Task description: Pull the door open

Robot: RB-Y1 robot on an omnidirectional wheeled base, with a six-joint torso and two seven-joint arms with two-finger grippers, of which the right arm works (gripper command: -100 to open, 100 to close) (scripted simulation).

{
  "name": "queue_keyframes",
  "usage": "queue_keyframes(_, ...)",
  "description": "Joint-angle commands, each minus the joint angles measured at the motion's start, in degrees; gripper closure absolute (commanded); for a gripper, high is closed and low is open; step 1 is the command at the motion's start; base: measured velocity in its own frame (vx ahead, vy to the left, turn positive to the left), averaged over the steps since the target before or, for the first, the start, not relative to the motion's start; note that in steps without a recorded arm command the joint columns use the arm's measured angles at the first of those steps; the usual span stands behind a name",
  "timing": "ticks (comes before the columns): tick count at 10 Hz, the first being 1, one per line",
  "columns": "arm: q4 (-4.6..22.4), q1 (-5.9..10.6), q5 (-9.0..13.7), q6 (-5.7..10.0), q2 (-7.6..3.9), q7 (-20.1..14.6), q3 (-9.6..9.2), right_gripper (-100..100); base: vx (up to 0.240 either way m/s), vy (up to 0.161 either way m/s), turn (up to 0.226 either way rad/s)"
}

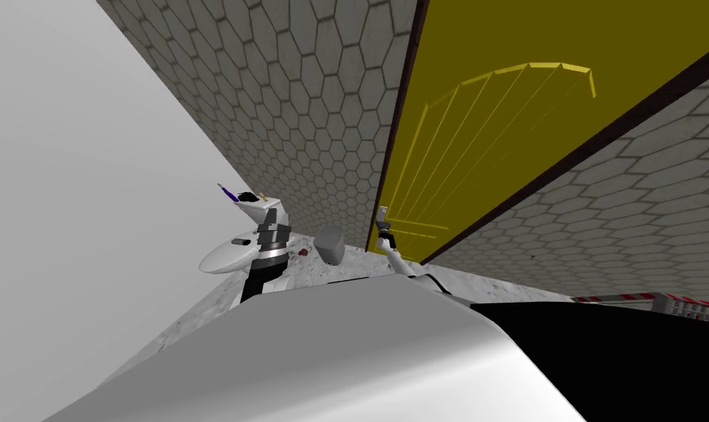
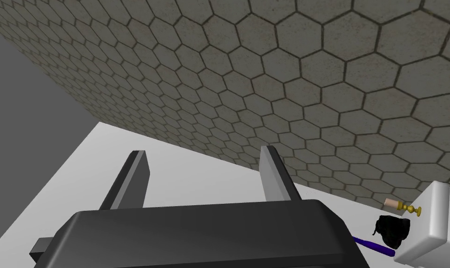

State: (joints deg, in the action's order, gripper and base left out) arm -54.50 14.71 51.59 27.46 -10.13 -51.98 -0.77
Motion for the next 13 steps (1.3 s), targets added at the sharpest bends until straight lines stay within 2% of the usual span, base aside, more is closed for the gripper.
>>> queue_keyframes(1,1.7,0.83,0.2,0.67,-0.41,0.1,1.69,-100,0.049,-0.056,0.235)
queue_keyframes(4,4.8,2.43,0.4,1.97,-1.18,-0.2,4.17,-100,0.043,-0.052,0.217)
queue_keyframes(5,6.8,3.46,0.5,2.81,-1.67,-0.4,5.76,-100,0.078,-0.102,0.246)
queue_keyframes(7,9.4,4.74,0.7,3.84,-2.27,-0.6,7.73,-100,0.07,-0.118,0.283)
queue_keyframes(9,10.4,5.27,0.8,4.27,-2.53,-0.7,8.55,-100,0.024,-0.08,0.1)
queue_keyframes(10,9.9,4.3,0.8,3.64,-1.6,-0.5,7.94,-100,-0.011,-0.011,0.027)
queue_keyframes(11,9.9,4.3,0.8,3.64,-1.6,-0.5,7.94,100,-0.016,0.011,-0.061)
queue_keyframes(13,9.9,4.3,0.8,3.64,-1.6,-0.5,7.94,100,-0.007,-0.001,-0.009)
